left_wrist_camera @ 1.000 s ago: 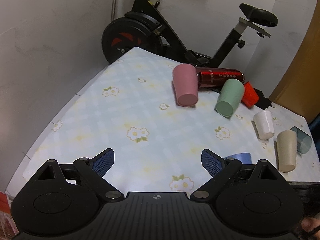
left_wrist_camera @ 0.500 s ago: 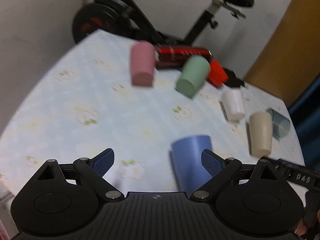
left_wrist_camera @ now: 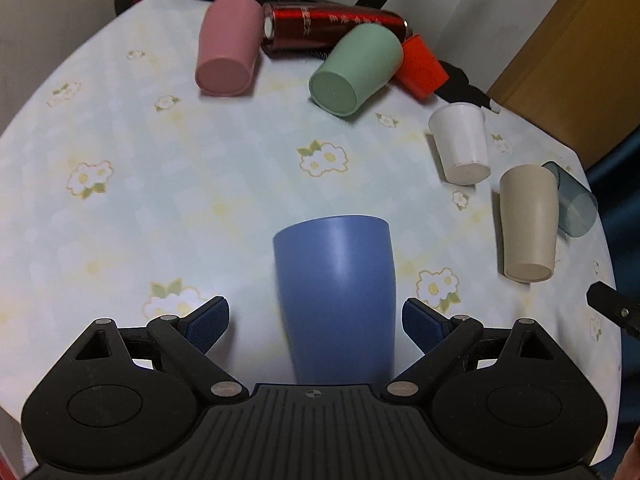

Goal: Flip cup upright
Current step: 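Close the left tool on the blue cup while the right tool releases it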

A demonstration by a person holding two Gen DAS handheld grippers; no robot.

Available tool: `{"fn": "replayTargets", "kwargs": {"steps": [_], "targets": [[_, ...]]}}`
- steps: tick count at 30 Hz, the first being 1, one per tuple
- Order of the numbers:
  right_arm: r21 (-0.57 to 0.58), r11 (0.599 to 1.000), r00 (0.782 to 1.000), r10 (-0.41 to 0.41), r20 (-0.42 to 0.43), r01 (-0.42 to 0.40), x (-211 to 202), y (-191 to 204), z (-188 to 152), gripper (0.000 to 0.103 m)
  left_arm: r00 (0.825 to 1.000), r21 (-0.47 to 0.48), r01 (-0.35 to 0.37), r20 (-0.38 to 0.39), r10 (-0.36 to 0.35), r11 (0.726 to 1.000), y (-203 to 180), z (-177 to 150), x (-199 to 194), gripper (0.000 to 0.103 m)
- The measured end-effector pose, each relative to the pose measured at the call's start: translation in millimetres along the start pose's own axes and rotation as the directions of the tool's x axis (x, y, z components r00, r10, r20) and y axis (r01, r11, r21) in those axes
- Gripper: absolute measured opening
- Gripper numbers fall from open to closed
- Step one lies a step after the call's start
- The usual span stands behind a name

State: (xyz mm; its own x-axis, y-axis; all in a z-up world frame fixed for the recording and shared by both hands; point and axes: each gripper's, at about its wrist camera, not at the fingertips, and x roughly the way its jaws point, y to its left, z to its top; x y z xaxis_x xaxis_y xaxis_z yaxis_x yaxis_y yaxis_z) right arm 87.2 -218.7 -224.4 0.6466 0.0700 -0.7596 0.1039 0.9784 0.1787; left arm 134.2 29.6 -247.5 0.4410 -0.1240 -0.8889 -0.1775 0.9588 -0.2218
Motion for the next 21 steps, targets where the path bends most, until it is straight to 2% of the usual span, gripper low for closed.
{"fn": "replayTargets", "kwargs": {"steps": [8,13,21], "targets": [[0.015,1.000,1.000,0.022,-0.012,-0.022,2.9,1.2,-2.0,0.076,1.000,0.009,-0.006,-0.019,0.006,1.000,-8.0,7.4,16.2,0.093],[0.019,0.999,0.999,0.028,-0.022,-0.027,4.0,0.4,-4.9,0.076,0.999,0.014,0.031,-0.035,-0.031,0.999,-8.1,4.6,21.7,0.070],[0.028,0.999,0.999,0.043,-0.024,-0.043,1.3,0.7,-7.1,0.076,0.998,0.050,0.055,0.024,-0.057,0.997,-3.2,-8.5,7.5,0.070]]}}
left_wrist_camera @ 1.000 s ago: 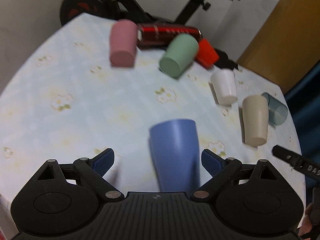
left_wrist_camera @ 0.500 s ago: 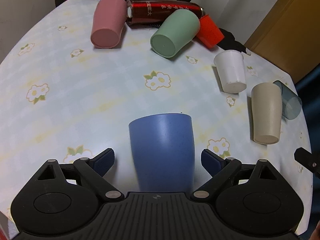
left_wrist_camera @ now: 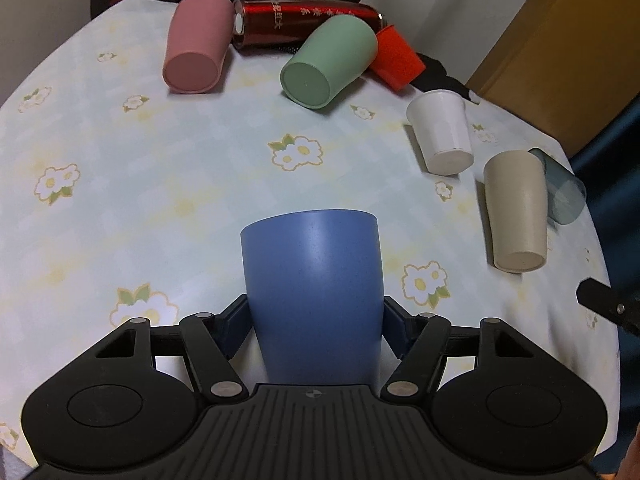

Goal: Flip cup upright
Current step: 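Close the left tool on the blue cup while the right tool releases it, then set the blue cup upright on the table and open the left tool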

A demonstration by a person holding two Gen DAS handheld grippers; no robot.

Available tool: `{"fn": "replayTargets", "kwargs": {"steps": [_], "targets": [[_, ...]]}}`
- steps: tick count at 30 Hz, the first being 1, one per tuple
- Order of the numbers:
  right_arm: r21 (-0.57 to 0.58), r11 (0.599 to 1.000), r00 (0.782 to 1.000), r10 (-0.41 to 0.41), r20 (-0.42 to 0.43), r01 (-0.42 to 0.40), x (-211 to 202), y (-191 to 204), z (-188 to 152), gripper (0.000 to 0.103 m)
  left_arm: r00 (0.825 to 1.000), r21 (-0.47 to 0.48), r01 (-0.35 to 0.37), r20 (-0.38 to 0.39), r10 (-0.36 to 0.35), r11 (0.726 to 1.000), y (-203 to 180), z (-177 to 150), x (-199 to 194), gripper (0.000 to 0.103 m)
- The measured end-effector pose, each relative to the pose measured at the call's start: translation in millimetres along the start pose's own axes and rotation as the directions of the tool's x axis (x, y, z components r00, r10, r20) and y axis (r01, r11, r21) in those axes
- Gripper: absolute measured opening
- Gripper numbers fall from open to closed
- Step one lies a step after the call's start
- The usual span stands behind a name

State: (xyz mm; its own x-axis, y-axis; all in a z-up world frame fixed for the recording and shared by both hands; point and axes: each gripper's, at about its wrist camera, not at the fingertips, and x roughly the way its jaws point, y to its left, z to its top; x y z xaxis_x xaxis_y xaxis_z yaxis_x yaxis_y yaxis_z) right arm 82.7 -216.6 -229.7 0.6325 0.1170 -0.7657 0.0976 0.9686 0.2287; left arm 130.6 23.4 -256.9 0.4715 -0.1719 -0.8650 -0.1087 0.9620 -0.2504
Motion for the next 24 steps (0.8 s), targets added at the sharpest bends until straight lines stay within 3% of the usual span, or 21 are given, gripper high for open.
{"fn": "replayTargets", "kwargs": {"steps": [5,17,24], "targets": [[0.000,1.000,1.000,0.009,0.002,-0.009,-2.8,1.4,0.5,0.076,1.000,0.008,0.010,0.026,-0.010,1.000,5.5,-7.5,-14.9,0.070],[0.009,1.000,1.000,0.016,-0.008,-0.016,-4.4,0.1,-0.8,0.076,0.986,0.102,-0.055,0.162,0.038,0.993,3.7,-16.9,-40.0,0.070],[0.017,1.000,1.000,0.011,-0.010,-0.011,-4.2,-3.1,-1.5,0.076,0.945,0.216,-0.186,0.306,0.114,0.959,-17.5,-1.6,-24.8,0.070]]}}
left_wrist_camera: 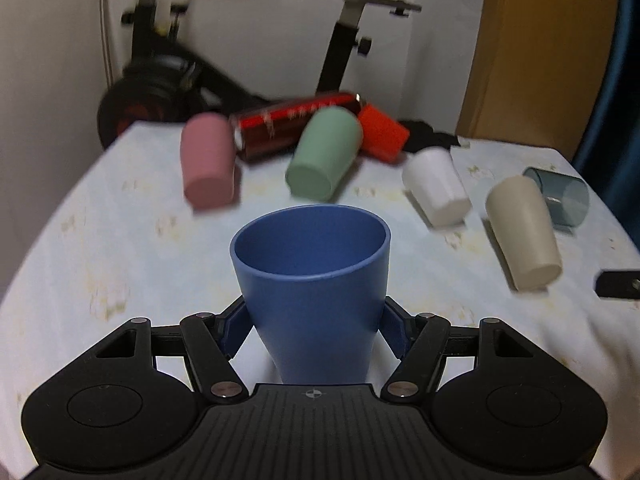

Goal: Flip cup upright
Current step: 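Set the blue cup upright on the table and open the left tool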

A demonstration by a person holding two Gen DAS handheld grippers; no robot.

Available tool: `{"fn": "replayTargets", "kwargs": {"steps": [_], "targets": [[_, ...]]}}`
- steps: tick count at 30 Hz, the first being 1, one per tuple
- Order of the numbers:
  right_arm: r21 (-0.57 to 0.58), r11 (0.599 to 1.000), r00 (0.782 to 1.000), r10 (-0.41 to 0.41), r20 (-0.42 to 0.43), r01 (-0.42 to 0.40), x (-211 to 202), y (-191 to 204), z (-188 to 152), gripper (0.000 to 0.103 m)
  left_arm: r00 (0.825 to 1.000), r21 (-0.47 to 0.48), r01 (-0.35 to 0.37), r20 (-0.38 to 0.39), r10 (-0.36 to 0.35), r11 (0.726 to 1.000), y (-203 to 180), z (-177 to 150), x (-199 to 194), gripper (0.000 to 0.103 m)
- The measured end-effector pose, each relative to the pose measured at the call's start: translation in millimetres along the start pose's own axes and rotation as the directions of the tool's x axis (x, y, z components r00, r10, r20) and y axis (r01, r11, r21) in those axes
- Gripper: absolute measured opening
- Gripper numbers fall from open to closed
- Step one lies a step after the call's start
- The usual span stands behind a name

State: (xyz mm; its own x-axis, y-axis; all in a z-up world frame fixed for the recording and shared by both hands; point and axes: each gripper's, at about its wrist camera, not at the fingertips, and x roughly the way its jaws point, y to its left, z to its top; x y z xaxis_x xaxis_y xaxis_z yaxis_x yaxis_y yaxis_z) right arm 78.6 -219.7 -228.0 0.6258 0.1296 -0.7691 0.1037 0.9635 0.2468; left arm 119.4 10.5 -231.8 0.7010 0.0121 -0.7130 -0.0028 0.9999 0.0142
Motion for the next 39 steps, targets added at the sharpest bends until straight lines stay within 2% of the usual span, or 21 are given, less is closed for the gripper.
{"fn": "replayTargets", "kwargs": {"steps": [5,13,21,27,30,33,39], "targets": [[0.008,1.000,1.000,-0.008,-0.001,0.008,-0.2,-3.0,-0.3,0.076,0.998,0.005,-0.032,0.050,0.032,0.999,-3.6,10.8,15.3,0.070],[0.019,1.000,1.000,-0.020,0.002,0.020,-2.5,-9.5,-1.2,0.076,0.999,0.025,-0.039,0.024,0.038,0.999,-6.2,0.5,14.7,0.070],[0.012,1.000,1.000,-0.013,0.004,0.013,-7.6,-4.1,-0.7,0.076,0.998,0.007,-0.014,-0.066,0.015,1.000,-3.3,0.4,10.9,0.070],[0.002,1.000,1.000,-0.009,0.016,0.009,-15.7,0.7,0.3,0.076,0.988,-0.056,0.037,-0.149,-0.045,0.998,2.2,3.9,9.5,0.069],[0.000,1.000,1.000,-0.005,0.022,0.005,-20.3,2.8,0.4,0.076,0.976,-0.079,0.055,-0.205,-0.070,0.995,3.6,6.9,8.8,0.072],[-0.002,1.000,1.000,-0.001,0.026,0.001,-24.4,4.4,0.5,0.076,0.966,-0.120,0.072,-0.239,-0.099,0.990,8.0,9.4,4.7,0.082],[-0.003,1.000,0.999,0.006,0.032,-0.005,-30.8,7.3,0.5,0.076,0.956,-0.124,0.049,-0.280,-0.083,0.991,10.9,15.5,-3.5,0.086]]}}
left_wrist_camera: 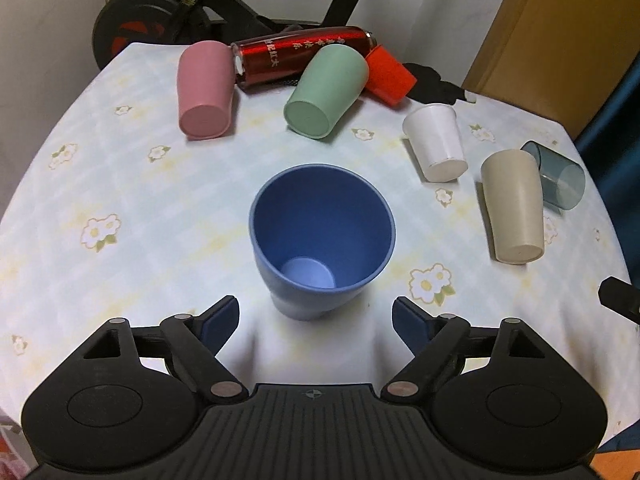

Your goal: Flip cup upright

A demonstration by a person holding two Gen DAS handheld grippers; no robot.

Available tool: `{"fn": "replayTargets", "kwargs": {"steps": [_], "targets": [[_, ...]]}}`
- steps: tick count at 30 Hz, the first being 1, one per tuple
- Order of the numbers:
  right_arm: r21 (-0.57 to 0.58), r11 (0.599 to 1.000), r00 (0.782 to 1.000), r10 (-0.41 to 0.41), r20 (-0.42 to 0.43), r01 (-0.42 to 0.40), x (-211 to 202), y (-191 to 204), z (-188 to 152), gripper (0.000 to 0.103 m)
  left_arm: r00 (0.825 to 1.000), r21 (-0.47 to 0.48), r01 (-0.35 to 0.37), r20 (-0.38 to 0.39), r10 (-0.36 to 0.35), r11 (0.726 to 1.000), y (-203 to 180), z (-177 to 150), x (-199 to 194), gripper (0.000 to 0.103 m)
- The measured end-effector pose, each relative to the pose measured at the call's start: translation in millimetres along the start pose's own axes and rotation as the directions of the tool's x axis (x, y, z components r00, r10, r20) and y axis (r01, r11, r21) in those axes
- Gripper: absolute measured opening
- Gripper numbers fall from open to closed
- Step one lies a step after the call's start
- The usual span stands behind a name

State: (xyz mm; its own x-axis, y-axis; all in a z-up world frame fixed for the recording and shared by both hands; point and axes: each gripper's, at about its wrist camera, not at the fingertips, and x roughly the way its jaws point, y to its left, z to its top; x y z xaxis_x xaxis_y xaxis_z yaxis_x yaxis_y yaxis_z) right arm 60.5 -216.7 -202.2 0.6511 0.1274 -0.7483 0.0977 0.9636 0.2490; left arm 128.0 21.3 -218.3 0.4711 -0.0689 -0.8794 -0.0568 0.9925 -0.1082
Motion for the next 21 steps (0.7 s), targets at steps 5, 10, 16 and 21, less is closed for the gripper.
{"fn": "replayTargets", "kwargs": {"steps": [5,10,16,21], "targets": [[-0.005,1.000,1.000,0.017,0.009,-0.017,-6.1,4.0,0.2,0.087,1.000,0.004,-0.014,-0.016,0.014,1.000,1.7,0.8,-3.8,0.086],[-0.020,1.000,1.000,0.022,0.016,-0.021,-13.1,9.6,2.5,0.090,1.000,0.000,-0.016,-0.025,0.016,1.000,4.1,1.1,-6.8,0.087],[-0.042,0.999,0.999,0.025,0.024,-0.024,-23.5,18.9,6.9,0.097,1.000,0.003,-0.014,-0.018,0.014,1.000,6.2,1.8,-17.8,0.087],[-0.070,0.997,0.998,0.035,0.047,-0.032,-38.7,28.2,16.9,0.103,0.999,0.011,-0.018,0.032,0.018,1.000,7.6,4.3,-40.3,0.087]]}}
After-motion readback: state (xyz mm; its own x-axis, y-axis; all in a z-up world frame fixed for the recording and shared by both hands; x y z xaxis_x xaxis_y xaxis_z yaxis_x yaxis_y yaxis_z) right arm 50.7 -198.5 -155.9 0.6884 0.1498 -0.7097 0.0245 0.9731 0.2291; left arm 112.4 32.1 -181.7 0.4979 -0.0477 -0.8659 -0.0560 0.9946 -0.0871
